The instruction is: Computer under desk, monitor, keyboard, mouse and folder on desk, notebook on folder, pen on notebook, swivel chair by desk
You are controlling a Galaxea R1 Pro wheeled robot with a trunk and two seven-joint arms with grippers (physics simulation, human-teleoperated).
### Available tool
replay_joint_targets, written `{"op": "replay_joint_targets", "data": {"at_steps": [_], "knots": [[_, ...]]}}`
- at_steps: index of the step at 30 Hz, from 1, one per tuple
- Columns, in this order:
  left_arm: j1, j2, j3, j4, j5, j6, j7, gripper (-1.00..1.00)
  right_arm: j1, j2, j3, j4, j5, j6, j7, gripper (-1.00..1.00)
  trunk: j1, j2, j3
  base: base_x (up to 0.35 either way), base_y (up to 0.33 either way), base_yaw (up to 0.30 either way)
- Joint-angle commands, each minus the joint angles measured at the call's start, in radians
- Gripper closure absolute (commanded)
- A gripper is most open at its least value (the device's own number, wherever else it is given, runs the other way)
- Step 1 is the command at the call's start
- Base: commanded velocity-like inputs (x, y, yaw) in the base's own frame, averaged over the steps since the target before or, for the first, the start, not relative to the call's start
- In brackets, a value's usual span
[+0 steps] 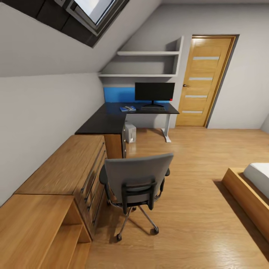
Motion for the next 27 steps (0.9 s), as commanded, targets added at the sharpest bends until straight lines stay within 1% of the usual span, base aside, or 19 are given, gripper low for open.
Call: {"op": "replay_joint_targets", "data": {"at_steps": [1,13,17,27], "knots": [[0.0,0.0,-0.008,-0.001,-0.001,-0.002,0.01,-1.0,-0.001,0.001,0.009,0.002,0.0,-0.002,-0.008,-1.0,0.004,-0.008,-0.004,0.0,0.0,0.064],[0.0,0.001,-0.008,0.0,-0.001,-0.002,0.01,-1.0,-0.001,0.0,0.009,0.002,0.001,-0.003,-0.008,-1.0,0.05,-0.092,-0.042,0.0,0.0,0.014],[0.0,0.001,-0.008,0.0,-0.001,-0.002,0.01,-1.0,-0.001,0.0,0.009,0.002,0.0,-0.004,-0.008,-1.0,0.05,-0.092,-0.042,0.0,0.0,0.001],[0.0,0.001,-0.004,0.0,0.001,-0.001,0.012,-1.0,-0.001,0.0,0.008,0.002,-0.001,-0.005,-0.009,-1.0,0.088,-0.162,-0.073,0.0,0.0,0.0]]}}
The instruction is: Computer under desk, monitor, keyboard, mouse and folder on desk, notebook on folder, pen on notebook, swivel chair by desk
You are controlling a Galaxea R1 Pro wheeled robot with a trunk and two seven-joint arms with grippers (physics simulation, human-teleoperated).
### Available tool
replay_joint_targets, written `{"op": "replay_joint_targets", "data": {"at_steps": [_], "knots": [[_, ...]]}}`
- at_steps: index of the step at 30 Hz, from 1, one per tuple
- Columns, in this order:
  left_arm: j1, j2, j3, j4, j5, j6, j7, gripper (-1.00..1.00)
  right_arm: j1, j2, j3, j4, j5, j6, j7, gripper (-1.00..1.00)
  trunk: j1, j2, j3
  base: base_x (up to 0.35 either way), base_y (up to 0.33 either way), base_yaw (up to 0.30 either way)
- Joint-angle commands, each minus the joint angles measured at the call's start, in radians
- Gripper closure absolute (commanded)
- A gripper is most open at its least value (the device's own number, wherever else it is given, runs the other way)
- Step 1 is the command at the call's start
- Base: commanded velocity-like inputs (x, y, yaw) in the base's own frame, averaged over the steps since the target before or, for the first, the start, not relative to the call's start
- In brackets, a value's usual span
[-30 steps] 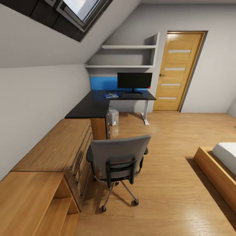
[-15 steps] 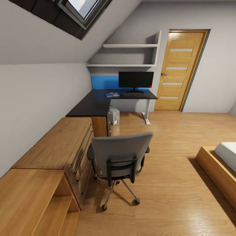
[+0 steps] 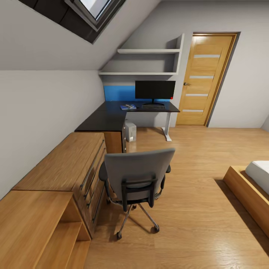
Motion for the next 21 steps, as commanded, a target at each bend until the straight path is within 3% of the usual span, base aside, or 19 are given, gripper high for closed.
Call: {"op": "replay_joint_targets", "data": {"at_steps": [1,3,6,8,9,18,21], "knots": [[0.0,0.0,-0.008,-0.001,-0.001,-0.001,0.011,-1.0,-0.001,0.001,0.008,0.002,0.001,-0.002,-0.008,-1.0,0.004,-0.008,-0.004,0.0,0.0,0.0],[0.0,0.001,-0.007,-0.001,-0.001,0.007,0.011,-1.0,-0.001,0.001,0.008,0.001,0.0,-0.001,-0.009,-1.0,0.012,-0.022,-0.01,0.0,0.0,0.0],[0.0,0.002,-0.007,-0.002,-0.002,0.081,0.011,-1.0,-0.001,0.0,0.008,0.001,-0.001,-0.001,-0.009,-1.0,0.023,-0.043,-0.02,0.0,0.0,0.0],[0.0,0.005,-0.007,-0.007,-0.003,0.18,0.009,-1.0,-0.001,0.0,0.007,0.0,0.0,-0.003,-0.01,-1.0,0.031,-0.057,-0.026,0.0,0.0,0.0],[-0.031,0.068,-0.006,-0.136,-0.002,0.384,0.011,-1.0,-0.001,-0.007,-0.003,0.0,0.001,-0.003,-0.013,-1.0,0.035,-0.064,-0.029,0.0,0.0,0.0],[-0.156,0.076,-0.005,-0.161,0.002,0.435,0.015,-1.0,-0.003,-0.008,-0.005,-0.004,0.001,-0.004,-0.038,-1.0,0.069,-0.127,-0.057,0.0,0.0,0.0],[-0.23,0.078,-0.005,-0.163,0.019,0.509,0.016,-1.0,-0.01,-0.01,-0.005,-0.012,0.001,-0.004,-0.071,-1.0,0.081,-0.148,-0.067,0.0,0.0,0.0]]}}
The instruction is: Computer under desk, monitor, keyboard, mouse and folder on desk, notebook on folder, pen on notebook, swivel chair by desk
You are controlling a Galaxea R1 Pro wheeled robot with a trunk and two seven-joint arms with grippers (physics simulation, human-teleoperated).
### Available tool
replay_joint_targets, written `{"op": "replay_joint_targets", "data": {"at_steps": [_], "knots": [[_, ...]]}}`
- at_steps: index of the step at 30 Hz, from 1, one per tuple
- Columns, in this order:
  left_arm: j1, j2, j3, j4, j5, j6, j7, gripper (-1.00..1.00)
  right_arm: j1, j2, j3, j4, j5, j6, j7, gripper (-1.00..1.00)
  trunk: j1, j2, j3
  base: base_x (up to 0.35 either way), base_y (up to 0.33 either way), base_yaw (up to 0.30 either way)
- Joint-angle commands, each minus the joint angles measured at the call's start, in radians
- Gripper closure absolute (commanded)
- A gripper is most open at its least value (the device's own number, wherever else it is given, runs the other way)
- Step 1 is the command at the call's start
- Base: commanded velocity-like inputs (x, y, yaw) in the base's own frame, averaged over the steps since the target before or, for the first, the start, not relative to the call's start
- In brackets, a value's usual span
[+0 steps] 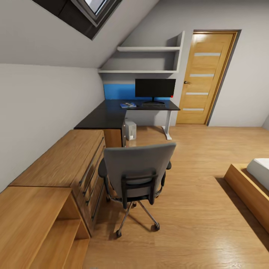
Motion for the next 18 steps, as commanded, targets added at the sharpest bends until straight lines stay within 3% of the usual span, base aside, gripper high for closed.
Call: {"op": "replay_joint_targets", "data": {"at_steps": [1,3,8,18], "knots": [[-0.015,0.001,-0.008,-0.003,0.011,0.009,0.008,-1.0,-0.004,-0.001,0.009,0.0,0.0,0.0,-0.015,-1.0,0.004,-0.008,-0.004,0.0,0.0,0.0],[-0.038,0.002,-0.008,-0.003,0.016,0.024,0.008,-1.0,-0.015,-0.004,0.009,-0.001,0.0,0.0,-0.029,-1.0,0.012,-0.022,-0.011,0.0,0.0,0.0],[-0.132,-0.001,-0.008,-0.003,0.025,0.067,0.023,-1.0,-0.107,-0.028,0.009,-0.003,0.0,0.007,-0.07,-1.0,0.031,-0.057,-0.026,0.0,0.0,0.0],[-0.205,-0.003,-0.008,-0.005,0.026,0.137,0.035,-1.0,-0.206,-0.035,0.009,-0.005,-0.001,0.009,-0.075,-1.0,0.069,-0.127,-0.058,0.0,0.0,0.0]]}}
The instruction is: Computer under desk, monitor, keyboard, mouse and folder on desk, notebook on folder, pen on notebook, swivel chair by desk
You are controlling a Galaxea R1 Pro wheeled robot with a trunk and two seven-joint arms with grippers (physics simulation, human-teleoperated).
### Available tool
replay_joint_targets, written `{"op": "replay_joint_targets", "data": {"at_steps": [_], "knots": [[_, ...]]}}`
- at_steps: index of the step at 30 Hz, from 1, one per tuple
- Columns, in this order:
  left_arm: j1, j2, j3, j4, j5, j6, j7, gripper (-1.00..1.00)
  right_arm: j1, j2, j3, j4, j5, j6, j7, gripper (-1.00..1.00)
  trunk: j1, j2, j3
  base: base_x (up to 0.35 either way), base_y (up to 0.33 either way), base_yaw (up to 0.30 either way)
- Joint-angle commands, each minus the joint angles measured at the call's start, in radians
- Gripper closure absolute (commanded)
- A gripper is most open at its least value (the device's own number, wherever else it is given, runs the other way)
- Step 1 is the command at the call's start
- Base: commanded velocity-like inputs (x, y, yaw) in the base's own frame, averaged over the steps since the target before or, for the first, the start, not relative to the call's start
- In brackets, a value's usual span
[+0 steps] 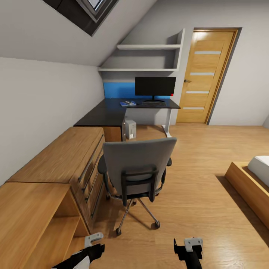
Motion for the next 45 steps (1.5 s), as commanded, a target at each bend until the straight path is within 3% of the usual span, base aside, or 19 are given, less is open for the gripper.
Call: {"op": "replay_joint_targets", "data": {"at_steps": [1,9,16,22,30,34,35,39,45], "knots": [[-0.007,0.001,-0.008,-0.003,0.008,0.001,0.007,-1.0,-0.011,0.0,0.008,0.0,-0.003,0.0,-0.008,-1.0,0.004,-0.008,-0.004,0.0,0.0,0.0],[-0.068,-0.003,-0.008,-0.005,0.008,0.057,0.008,-1.0,-0.113,-0.009,0.005,-0.005,-0.05,0.044,-0.008,-1.0,0.035,-0.064,-0.029,0.0,0.0,0.0],[-0.135,-0.005,-0.008,-0.005,0.008,0.119,0.008,-1.0,-0.208,-0.012,0.004,-0.039,-0.089,0.131,-0.007,-1.0,0.061,-0.113,-0.051,0.0,0.0,0.0],[-0.208,-0.021,-0.007,-0.005,0.008,0.185,0.009,-1.0,-0.3,-0.012,0.003,-0.05,-0.098,0.217,-0.007,-1.0,0.084,-0.155,-0.07,0.0,0.0,0.0],[-0.243,-0.03,-0.006,-0.005,0.008,0.208,0.008,-1.0,-0.365,-0.013,0.001,-0.052,-0.102,0.291,-0.007,-1.0,0.115,-0.211,-0.095,0.0,0.0,0.0],[-0.247,-0.033,-0.006,-0.005,0.008,0.207,0.007,-1.0,-0.378,-0.013,-0.009,-0.052,-0.134,0.313,-0.002,-1.0,0.13,-0.239,-0.108,0.0,0.0,0.0],[-0.248,-0.034,-0.005,-0.004,0.007,0.195,0.007,-1.0,-0.381,-0.007,-0.009,-0.053,-0.156,0.315,0.001,-1.0,0.134,-0.246,-0.111,0.0,0.0,0.0],[-0.248,-0.035,-0.006,-0.001,0.009,0.129,0.005,-1.0,-0.383,0.001,-0.009,-0.052,-0.169,0.315,0.002,-1.0,0.15,-0.274,-0.123,0.0,0.0,0.0],[-0.247,-0.035,-0.007,0.018,0.009,-0.039,0.001,-1.0,-0.384,0.003,-0.011,-0.051,-0.177,0.314,0.003,-1.0,0.173,-0.316,-0.142,0.0,0.0,0.0]]}}
